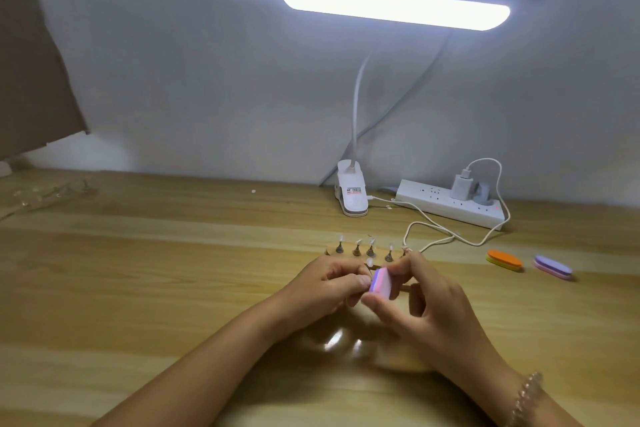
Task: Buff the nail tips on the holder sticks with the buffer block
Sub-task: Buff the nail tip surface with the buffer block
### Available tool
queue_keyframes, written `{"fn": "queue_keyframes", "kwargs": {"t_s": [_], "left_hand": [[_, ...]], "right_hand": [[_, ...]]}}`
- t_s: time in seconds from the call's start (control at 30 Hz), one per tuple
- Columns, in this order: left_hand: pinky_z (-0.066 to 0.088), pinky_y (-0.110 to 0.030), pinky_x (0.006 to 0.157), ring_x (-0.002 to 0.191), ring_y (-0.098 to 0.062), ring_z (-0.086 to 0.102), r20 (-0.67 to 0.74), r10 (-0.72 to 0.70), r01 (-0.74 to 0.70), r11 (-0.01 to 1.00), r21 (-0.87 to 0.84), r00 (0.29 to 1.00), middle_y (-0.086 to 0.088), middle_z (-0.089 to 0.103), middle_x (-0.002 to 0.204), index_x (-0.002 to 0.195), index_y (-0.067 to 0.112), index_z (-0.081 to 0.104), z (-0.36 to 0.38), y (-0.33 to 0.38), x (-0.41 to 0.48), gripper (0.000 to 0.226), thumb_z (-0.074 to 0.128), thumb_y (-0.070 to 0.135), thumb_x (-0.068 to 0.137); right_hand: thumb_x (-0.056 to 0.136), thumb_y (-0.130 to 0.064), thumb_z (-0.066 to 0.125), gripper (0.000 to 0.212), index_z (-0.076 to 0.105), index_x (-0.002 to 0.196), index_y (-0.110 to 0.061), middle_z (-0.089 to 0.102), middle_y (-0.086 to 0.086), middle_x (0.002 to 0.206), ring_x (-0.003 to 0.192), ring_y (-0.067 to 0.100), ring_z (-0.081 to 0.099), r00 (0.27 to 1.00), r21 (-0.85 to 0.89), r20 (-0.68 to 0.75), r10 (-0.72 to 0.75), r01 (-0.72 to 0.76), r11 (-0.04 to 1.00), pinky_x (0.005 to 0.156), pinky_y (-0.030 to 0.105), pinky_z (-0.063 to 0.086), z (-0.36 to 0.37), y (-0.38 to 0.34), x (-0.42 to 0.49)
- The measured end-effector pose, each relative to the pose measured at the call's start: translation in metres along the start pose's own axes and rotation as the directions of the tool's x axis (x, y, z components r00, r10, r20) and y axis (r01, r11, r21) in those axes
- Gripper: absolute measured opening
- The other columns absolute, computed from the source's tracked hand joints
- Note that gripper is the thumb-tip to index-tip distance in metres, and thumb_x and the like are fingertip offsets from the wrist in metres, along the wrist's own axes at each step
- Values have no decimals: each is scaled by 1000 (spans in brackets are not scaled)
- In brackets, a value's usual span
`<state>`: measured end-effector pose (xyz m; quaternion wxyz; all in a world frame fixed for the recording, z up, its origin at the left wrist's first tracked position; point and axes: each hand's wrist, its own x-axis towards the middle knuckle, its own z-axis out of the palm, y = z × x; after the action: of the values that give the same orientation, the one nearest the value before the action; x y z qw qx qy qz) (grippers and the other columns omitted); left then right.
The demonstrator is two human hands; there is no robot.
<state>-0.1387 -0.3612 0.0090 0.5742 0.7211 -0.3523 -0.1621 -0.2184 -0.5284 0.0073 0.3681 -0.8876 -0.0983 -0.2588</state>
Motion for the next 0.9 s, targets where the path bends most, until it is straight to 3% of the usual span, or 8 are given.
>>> {"fn": "queue_keyframes", "kwargs": {"t_s": [0.1, 0.2, 0.27, 0.37, 0.5, 0.63, 0.77, 0.9], "left_hand": [[31, -9, 48, 46, 3, 40, -6, 5, -5, 1000, 12, 1000, 13, 49, 56, 88, -10, 61, 0, -1, 0, 36, 51, 24, 87], [32, -9, 49, 48, 4, 43, -9, 21, -21, 998, 53, 1000, 16, 49, 54, 76, 11, 63, 2, 0, 1, 22, 51, 25, 87], [33, -9, 50, 50, 5, 44, -2, 18, -17, 999, 48, 1000, 17, 51, 55, 76, 18, 63, 2, -1, 0, 17, 51, 24, 87], [35, -8, 52, 53, 6, 48, 8, 16, -16, 1000, 27, 1000, 18, 55, 59, 81, 15, 64, 1, -2, 0, 15, 53, 18, 91], [33, -8, 50, 50, 4, 43, 3, 26, -26, 999, 19, 1000, 15, 50, 56, 79, 12, 64, 1, 0, 0, 19, 52, 23, 89], [35, -7, 52, 53, 7, 48, 10, 32, -32, 999, -15, 999, 19, 55, 59, 84, 10, 65, 1, -2, -1, 16, 53, 15, 94], [32, -7, 51, 51, 6, 44, 3, 42, -42, 998, 40, 999, 18, 50, 56, 80, 12, 65, 2, 0, -1, 20, 53, 25, 90], [34, -6, 52, 52, 6, 48, 5, 30, -30, 1000, -8, 1000, 19, 54, 56, 77, 17, 63, 2, -2, -1, 16, 52, 21, 87]], "right_hand": [[70, -56, 71, 39, 58, 85, -23, 62, -13, 75, 50, 7, 45, 1000, 72, 25, 8, -9, 997, 50, 12, 30, 0, -2, -2], [69, -61, 64, 45, 58, 86, -19, 64, -7, 75, 55, 3, 50, 998, 72, -30, 63, -61, 996, 52, 13, 31, -2, -1, 4], [71, -65, 65, 47, 55, 87, -22, 61, -11, 76, 56, 3, 50, 1000, -12, -25, 19, -19, 1000, 52, 13, 30, 0, 0, 0], [72, -67, 69, 49, 53, 89, -24, 55, -16, 73, 54, 6, 45, 998, -81, 32, -51, 54, 995, 50, 14, 30, 2, 0, -5], [68, -65, 63, 51, 52, 88, -19, 58, -8, 74, 52, 9, 45, 998, 31, -45, 47, -45, 999, 52, 15, 29, -1, 3, 4], [75, -69, 61, 46, 51, 89, -26, 54, -20, 71, 52, 7, 44, 998, -81, 10, -56, 57, 995, 50, 14, 29, 4, 1, -4], [80, -63, 59, 41, 55, 87, -24, 62, -15, 75, 55, 6, 49, 999, 23, -23, 25, -25, 999, 54, 18, 33, 1, 6, 3], [82, -68, 54, 37, 50, 90, -32, 55, -24, 79, 58, 4, 48, 998, -128, -23, -59, 56, 990, 53, 14, 35, 6, 4, -5]]}}
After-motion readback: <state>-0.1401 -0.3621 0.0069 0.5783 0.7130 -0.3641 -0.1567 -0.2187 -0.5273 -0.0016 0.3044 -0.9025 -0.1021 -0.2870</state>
